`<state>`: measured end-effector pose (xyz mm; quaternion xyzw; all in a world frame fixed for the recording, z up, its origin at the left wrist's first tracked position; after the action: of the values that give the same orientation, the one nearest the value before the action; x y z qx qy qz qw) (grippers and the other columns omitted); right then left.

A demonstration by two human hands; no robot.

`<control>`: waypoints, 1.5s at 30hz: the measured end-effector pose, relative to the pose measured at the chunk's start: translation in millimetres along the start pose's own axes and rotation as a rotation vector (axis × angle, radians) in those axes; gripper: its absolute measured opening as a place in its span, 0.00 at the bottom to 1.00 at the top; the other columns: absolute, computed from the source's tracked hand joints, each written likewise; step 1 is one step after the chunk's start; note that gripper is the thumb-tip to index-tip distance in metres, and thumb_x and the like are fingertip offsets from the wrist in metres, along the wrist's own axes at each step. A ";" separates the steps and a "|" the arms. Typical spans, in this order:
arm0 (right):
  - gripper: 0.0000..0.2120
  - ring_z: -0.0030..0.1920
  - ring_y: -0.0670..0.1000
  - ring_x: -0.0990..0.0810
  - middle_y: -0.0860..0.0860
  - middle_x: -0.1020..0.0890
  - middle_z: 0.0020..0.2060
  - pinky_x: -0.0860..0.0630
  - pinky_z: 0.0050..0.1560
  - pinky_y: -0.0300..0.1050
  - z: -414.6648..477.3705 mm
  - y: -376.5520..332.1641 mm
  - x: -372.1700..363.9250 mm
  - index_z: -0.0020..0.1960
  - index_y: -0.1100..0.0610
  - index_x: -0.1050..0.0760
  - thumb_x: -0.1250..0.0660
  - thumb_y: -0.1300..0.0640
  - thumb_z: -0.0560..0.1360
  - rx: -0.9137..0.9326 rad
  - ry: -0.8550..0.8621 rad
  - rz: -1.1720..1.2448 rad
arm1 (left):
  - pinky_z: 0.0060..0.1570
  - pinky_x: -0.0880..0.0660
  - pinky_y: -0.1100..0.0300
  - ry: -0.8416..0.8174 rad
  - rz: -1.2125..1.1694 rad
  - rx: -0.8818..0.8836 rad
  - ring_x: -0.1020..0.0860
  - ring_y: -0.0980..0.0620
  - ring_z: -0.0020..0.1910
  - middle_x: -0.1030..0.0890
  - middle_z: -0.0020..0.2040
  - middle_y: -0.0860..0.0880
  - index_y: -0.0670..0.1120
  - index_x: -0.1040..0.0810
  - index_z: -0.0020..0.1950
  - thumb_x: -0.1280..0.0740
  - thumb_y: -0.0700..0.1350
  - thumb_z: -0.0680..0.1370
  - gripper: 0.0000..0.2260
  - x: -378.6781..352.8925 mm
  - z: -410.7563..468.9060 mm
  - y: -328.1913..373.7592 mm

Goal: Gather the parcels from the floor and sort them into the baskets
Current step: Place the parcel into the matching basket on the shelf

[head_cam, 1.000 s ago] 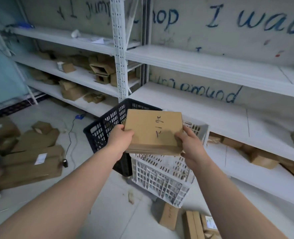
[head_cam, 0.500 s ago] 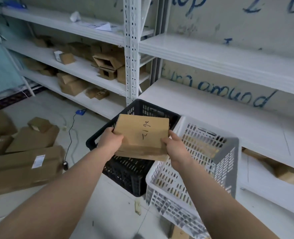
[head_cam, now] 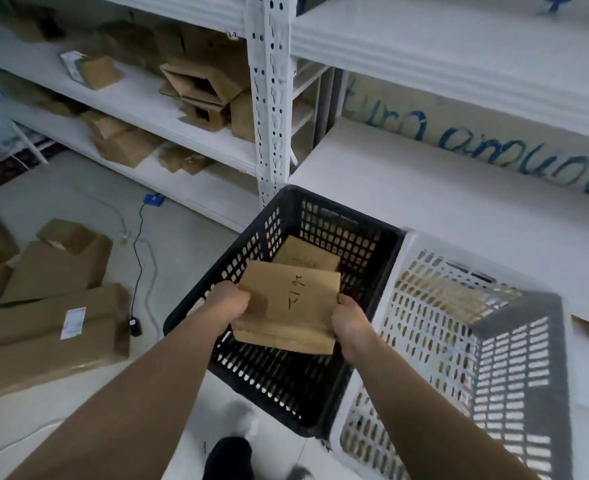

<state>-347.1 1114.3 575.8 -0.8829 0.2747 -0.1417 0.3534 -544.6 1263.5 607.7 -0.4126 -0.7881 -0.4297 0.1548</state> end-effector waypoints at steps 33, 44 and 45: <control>0.17 0.59 0.57 0.22 0.55 0.20 0.58 0.26 0.64 0.56 158.1 130.0 -12.6 0.62 0.57 0.23 0.44 0.57 0.78 -0.362 0.338 0.262 | 0.53 0.30 0.58 -0.360 0.251 0.072 0.24 0.43 0.61 0.24 0.64 0.42 0.41 0.29 0.68 0.40 0.43 0.80 0.17 -97.0 161.1 -15.8; 0.18 0.50 0.49 0.19 0.51 0.19 0.53 0.20 0.43 0.38 54.1 15.3 -2.4 0.68 0.56 0.27 0.39 0.63 0.79 -0.052 0.400 0.351 | 0.49 0.34 0.63 -0.332 -0.012 -0.154 0.26 0.51 0.53 0.23 0.63 0.46 0.45 0.25 0.66 0.39 0.43 0.81 0.14 -77.8 88.5 69.5; 0.19 0.55 0.50 0.20 0.51 0.20 0.58 0.20 0.53 0.42 45.7 8.8 1.4 0.70 0.56 0.29 0.40 0.62 0.80 -0.031 0.405 0.339 | 0.48 0.33 0.63 -0.331 -0.029 -0.181 0.27 0.52 0.51 0.23 0.62 0.48 0.46 0.24 0.66 0.38 0.44 0.81 0.14 -75.9 79.7 78.0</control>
<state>-329.1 1133.2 537.3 -0.7833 0.4862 -0.2498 0.2962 -428.2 1311.1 558.7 -0.4787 -0.7668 -0.4272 -0.0210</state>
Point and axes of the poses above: each hand's wrist, its own z-axis towards the middle knuckle, its own x-axis out of the back of the hand, y = z × x, the point moved 10 cm from there along z, towards the middle knuckle
